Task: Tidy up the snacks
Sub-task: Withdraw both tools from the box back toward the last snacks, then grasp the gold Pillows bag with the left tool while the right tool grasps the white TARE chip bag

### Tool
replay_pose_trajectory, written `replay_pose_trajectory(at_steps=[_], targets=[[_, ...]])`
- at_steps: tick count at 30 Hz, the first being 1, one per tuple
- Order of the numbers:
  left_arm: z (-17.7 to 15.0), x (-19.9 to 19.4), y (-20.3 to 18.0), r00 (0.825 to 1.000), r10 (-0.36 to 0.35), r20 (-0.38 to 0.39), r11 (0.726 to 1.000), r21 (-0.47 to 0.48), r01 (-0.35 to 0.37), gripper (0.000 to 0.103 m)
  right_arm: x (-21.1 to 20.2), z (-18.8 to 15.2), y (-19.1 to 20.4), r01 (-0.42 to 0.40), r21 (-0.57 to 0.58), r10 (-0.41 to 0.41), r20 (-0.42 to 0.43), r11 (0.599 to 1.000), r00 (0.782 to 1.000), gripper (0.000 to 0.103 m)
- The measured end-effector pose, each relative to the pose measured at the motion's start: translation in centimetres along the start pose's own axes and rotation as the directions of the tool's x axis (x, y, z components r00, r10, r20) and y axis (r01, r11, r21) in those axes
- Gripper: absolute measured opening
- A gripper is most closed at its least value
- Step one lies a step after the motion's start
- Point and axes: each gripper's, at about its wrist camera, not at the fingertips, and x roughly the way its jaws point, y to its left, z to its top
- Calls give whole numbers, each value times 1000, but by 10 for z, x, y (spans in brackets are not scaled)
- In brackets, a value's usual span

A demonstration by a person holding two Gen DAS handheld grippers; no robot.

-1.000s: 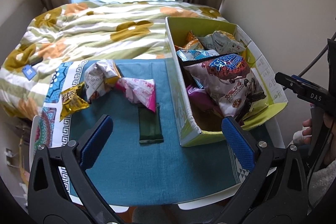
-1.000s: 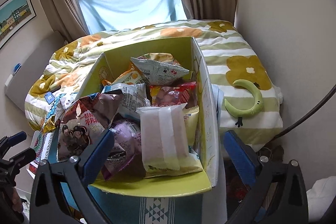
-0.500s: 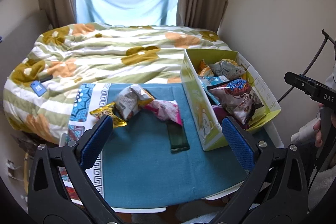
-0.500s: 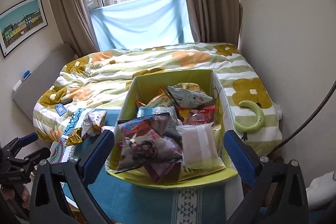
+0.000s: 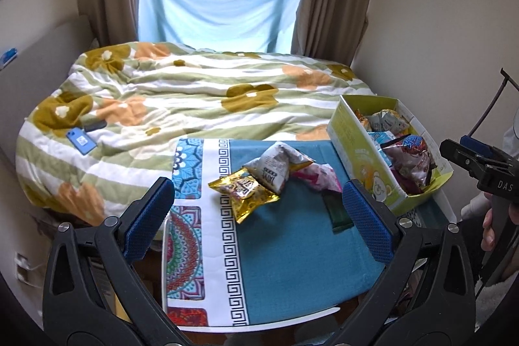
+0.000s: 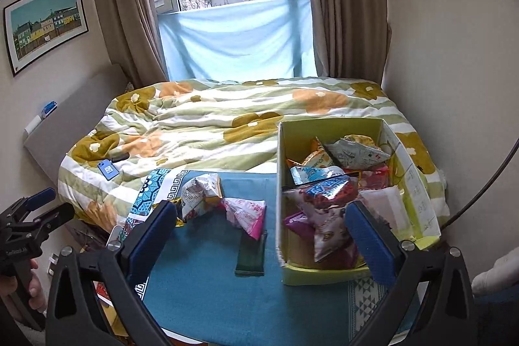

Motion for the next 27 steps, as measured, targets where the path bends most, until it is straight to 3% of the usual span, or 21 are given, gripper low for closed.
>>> replay_pose_trajectory(at_steps=[10,19,27], targets=[[3,48,61,993,-59,-107,998,30,62,102,48,-3,77,-12,9,12,-20,1000,1000,103],[2,116,80,971,-118,-206,987,-132,92,102,112,9,99,-60,-40,55,-117,997,992,103],[-15,190,74,934,-158,-321,955,-292,62,102,179,25,90,-134,-54,120,-218,989,969,103]])
